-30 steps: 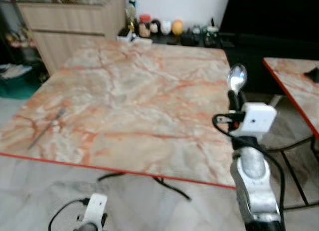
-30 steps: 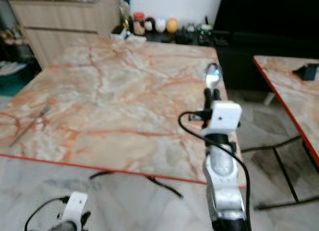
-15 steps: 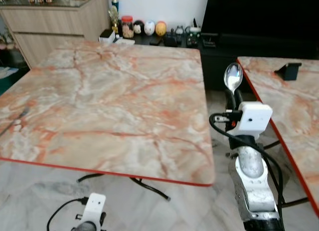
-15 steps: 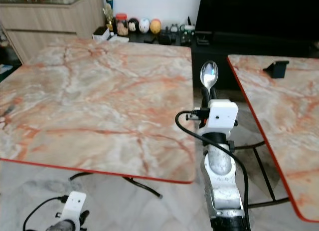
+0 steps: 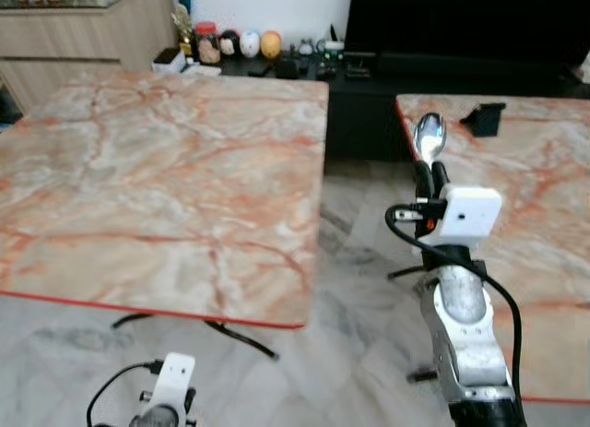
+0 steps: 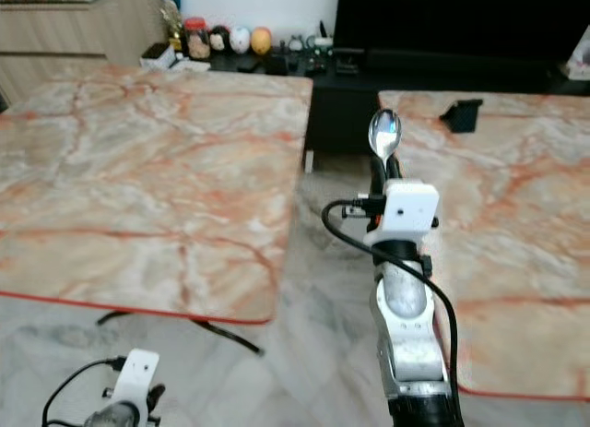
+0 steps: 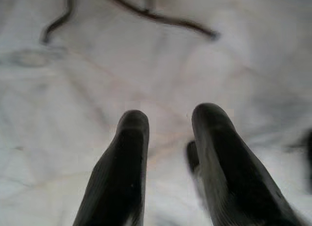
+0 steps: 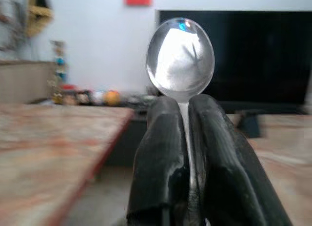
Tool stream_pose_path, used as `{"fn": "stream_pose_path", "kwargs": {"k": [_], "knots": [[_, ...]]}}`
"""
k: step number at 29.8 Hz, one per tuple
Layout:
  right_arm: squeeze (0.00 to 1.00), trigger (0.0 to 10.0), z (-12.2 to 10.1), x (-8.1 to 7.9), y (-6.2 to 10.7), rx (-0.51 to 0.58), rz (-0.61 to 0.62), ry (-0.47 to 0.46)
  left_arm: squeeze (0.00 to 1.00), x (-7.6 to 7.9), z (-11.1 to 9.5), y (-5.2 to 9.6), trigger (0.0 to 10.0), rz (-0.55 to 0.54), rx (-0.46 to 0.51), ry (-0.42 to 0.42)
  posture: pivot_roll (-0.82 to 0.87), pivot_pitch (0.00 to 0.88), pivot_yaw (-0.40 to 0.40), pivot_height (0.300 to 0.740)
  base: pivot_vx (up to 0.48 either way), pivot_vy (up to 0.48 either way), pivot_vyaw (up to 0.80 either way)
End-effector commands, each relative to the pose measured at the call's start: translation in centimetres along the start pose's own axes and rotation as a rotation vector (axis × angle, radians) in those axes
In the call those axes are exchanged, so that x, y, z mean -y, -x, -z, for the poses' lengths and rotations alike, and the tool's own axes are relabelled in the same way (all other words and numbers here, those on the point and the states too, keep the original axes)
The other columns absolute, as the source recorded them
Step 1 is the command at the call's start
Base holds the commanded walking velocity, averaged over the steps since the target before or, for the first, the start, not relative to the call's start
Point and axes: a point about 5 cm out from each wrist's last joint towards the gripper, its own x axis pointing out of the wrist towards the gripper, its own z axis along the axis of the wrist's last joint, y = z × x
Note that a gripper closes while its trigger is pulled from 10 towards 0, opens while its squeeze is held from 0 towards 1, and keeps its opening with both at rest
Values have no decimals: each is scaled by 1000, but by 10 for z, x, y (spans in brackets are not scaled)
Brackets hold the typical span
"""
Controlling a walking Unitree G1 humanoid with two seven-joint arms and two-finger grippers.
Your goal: Setting the table
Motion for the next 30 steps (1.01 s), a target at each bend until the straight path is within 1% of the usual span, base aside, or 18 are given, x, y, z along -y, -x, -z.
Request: {"fn": "stream_pose_path", "kwargs": {"k": [1,7,18,28,30], "knots": [[0,10000,-5,-6,-2,18,-14,-12,0,-10,5,1,10000,-21,-17,-24,15,0,-1,740,0,-364,0],[0,10000,-4,-1,-2,14,0,-5,0,-10,5,1,10000,-23,-14,-30,18,0,-1,740,0,-362,0],[0,10000,-4,-4,-3,16,-9,-7,0,-12,5,2,10000,-37,-14,-24,19,0,-5,740,0,-363,0],[0,10000,-4,-1,-3,20,-7,-3,0,-11,5,1,10000,-37,-12,-24,14,0,-7,740,0,-363,0],[0,10000,-5,-3,-3,20,-10,-3,0,-11,4,1,10000,-34,-10,-26,11,0,-6,740,0,-364,0]]}}
